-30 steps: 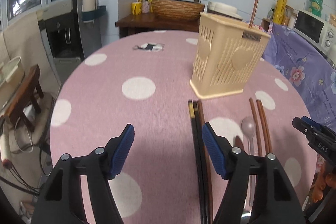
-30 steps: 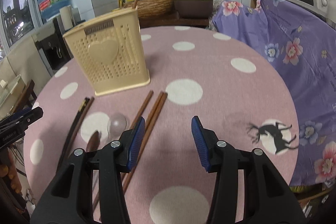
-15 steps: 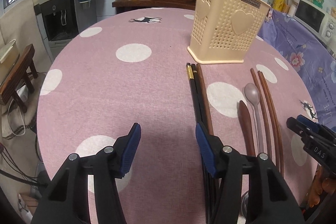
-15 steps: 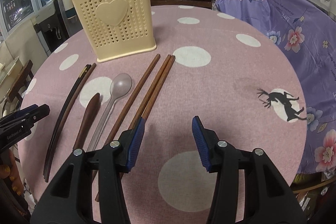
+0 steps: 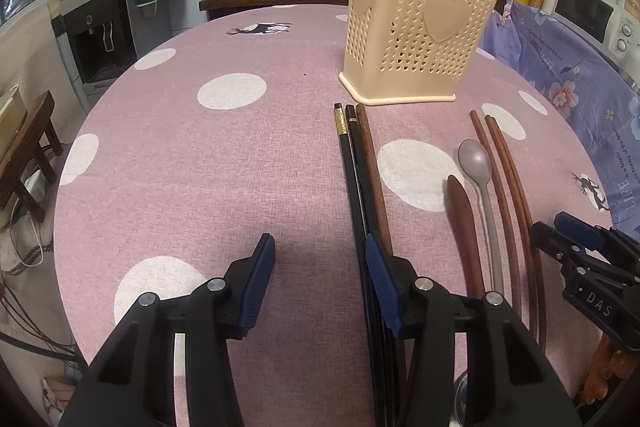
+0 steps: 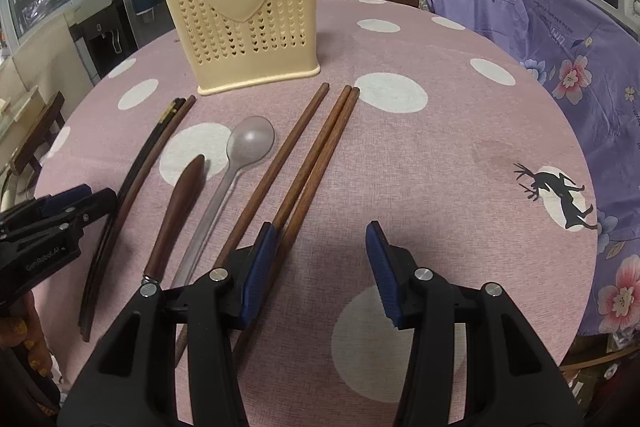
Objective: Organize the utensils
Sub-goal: 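Move both tools back over the remaining utensils on the table, then grasp a black chopstick with the left tool while the right tool grasps a wooden chopstick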
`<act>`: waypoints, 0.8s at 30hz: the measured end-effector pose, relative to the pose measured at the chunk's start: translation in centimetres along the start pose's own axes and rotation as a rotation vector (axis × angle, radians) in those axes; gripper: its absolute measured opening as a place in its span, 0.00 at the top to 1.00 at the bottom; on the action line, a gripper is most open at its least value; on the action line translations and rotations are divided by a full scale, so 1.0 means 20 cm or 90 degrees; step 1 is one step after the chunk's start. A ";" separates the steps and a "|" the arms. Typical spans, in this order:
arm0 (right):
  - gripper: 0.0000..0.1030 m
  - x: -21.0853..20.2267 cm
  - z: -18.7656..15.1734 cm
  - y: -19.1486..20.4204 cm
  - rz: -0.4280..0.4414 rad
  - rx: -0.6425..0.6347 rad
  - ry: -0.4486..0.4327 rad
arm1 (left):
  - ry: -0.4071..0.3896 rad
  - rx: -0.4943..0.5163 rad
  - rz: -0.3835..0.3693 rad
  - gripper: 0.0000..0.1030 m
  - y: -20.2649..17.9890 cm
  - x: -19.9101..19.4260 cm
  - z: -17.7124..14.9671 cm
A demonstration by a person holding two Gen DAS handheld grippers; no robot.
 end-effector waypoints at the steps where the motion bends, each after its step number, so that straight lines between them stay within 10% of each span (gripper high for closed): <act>1: 0.53 0.00 0.00 -0.01 0.001 -0.003 0.000 | 0.000 0.004 0.001 0.54 0.00 0.00 0.00; 24: 0.64 0.13 0.29 -0.28 0.003 0.136 0.006 | -0.003 0.006 0.028 0.54 0.09 0.13 0.29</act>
Point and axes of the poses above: each gripper's, at about its wrist camera, not at the fingertips, and x roughly the way its jaws point, y to its left, z to its top, the point moved 8 cm from there along x, roughly the way its jaws point, and after that the axes turned 1 degree about z, right-handed, at the moved point
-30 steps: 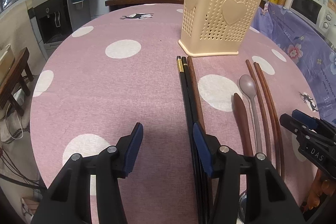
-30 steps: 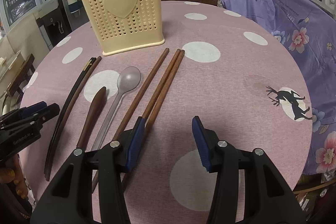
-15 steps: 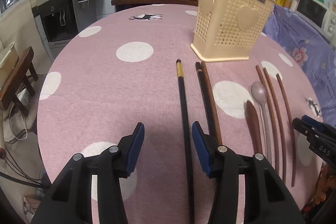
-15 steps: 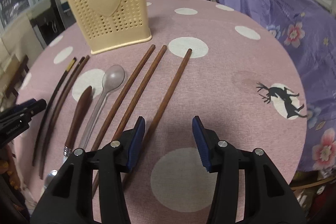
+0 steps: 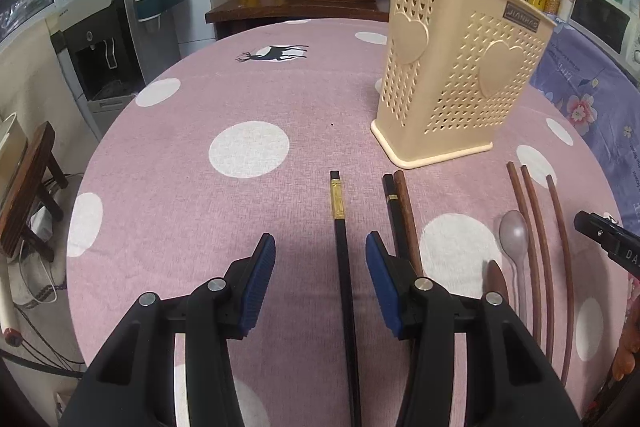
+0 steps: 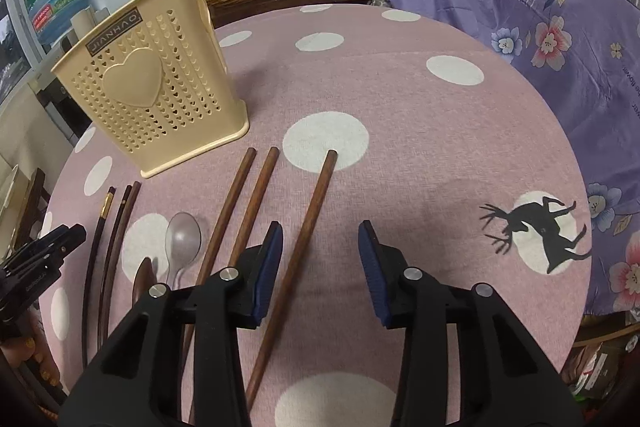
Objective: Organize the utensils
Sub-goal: 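Grasp a black chopstick with the left tool while the right tool grasps a wooden chopstick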
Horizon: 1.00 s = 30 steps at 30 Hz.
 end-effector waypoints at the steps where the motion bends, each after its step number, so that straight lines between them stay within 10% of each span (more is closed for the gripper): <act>1: 0.65 0.01 0.00 0.01 -0.003 -0.002 0.003 | 0.001 0.001 0.002 0.55 -0.01 0.01 0.00; 10: 0.77 0.12 0.00 0.05 -0.023 -0.015 0.028 | 0.025 0.017 0.014 0.76 -0.04 0.11 0.01; 30: 0.91 0.21 0.10 0.08 -0.044 -0.020 0.013 | 0.019 0.026 0.032 0.89 -0.07 0.16 0.07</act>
Point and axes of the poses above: each gripper's, at about its wrist camera, not at the fingertips, and x roughly the way its jaws point, y to its left, z to its top, the point moved 8 cm from there along x, roughly the way its jaws point, and after that the axes turned 1 degree about z, right-handed, at the moved point
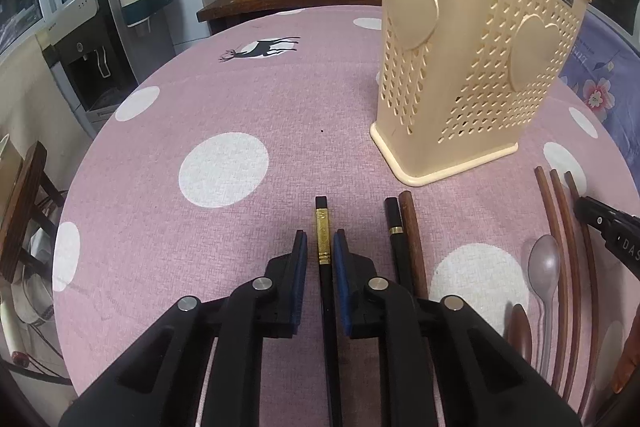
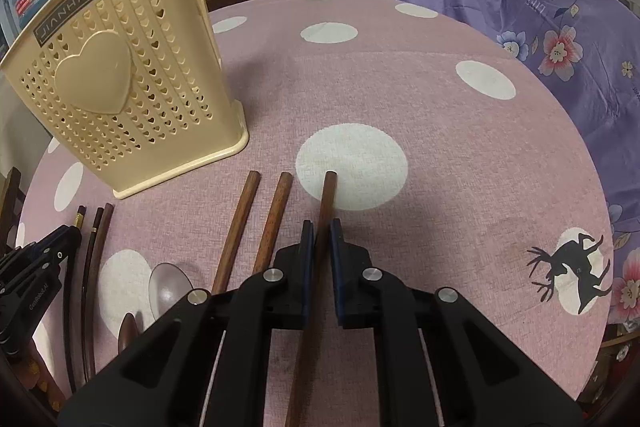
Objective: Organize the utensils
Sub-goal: 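Grasp a black chopstick with the left tool while the right tool grasps a wooden chopstick, then lift both chopsticks and carry them over the cream holder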
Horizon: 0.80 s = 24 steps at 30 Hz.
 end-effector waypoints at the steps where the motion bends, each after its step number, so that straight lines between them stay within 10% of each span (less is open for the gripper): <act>1: 0.91 0.00 0.00 0.00 -0.001 -0.001 -0.001 | -0.002 0.000 0.001 0.91 0.00 0.00 0.00; 13: 0.93 -0.01 0.00 -0.01 0.043 0.024 -0.018 | -0.011 -0.008 -0.005 0.92 0.00 0.00 0.01; 24: 0.93 -0.38 0.15 -0.03 0.128 0.032 -0.152 | -0.097 -0.053 -0.048 0.92 0.07 -0.26 0.13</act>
Point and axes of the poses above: each gripper's, at about its wrist camera, not at the fingertips, and x roughly the way its jaws point, y to its left, z to its top, the point moved 8 cm from there along x, roughly the way its jaws point, and after that the axes turned 1 degree about z, right-handed, at the moved point
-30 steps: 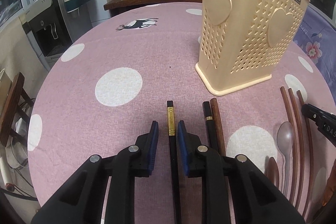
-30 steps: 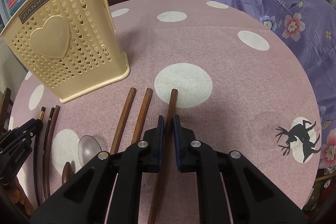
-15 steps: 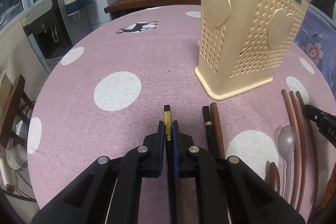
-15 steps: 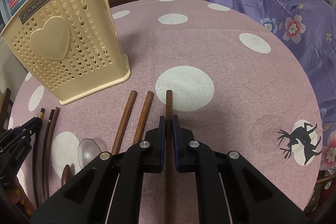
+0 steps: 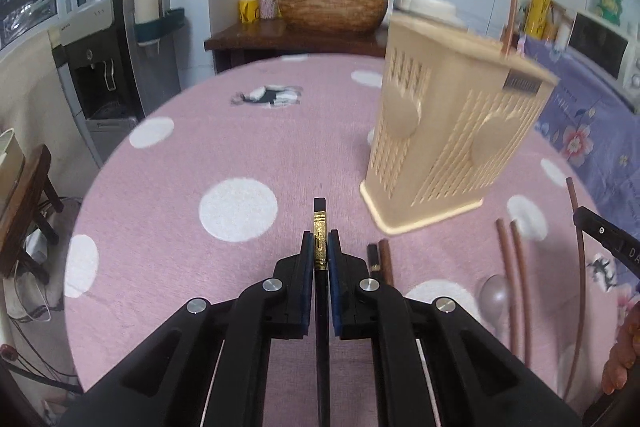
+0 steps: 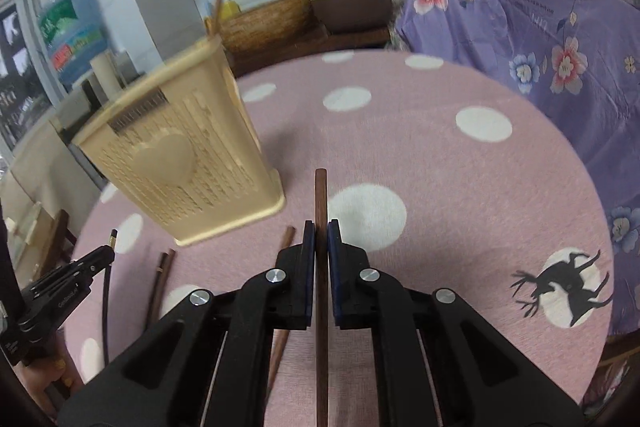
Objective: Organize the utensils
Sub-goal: 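Lift both chopsticks and carry them over the cream holder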
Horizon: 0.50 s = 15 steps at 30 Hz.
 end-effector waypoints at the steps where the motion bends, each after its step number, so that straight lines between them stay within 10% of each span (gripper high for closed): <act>1: 0.93 -0.05 0.03 0.01 0.004 -0.008 -0.021 | -0.017 -0.005 -0.005 0.92 0.00 -0.05 0.03; 15: 0.93 -0.47 0.25 0.06 0.068 -0.046 -0.129 | -0.173 -0.033 -0.044 0.92 0.02 -0.52 0.29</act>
Point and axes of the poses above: each gripper's, at about its wrist camera, not at the fingertips, and x roughly the way its jaws point, y to its left, z to its top, the point moved 8 cm from there along x, roughly the way its jaws point, and after that the axes turned 1 degree about z, right-handed, at the moved point
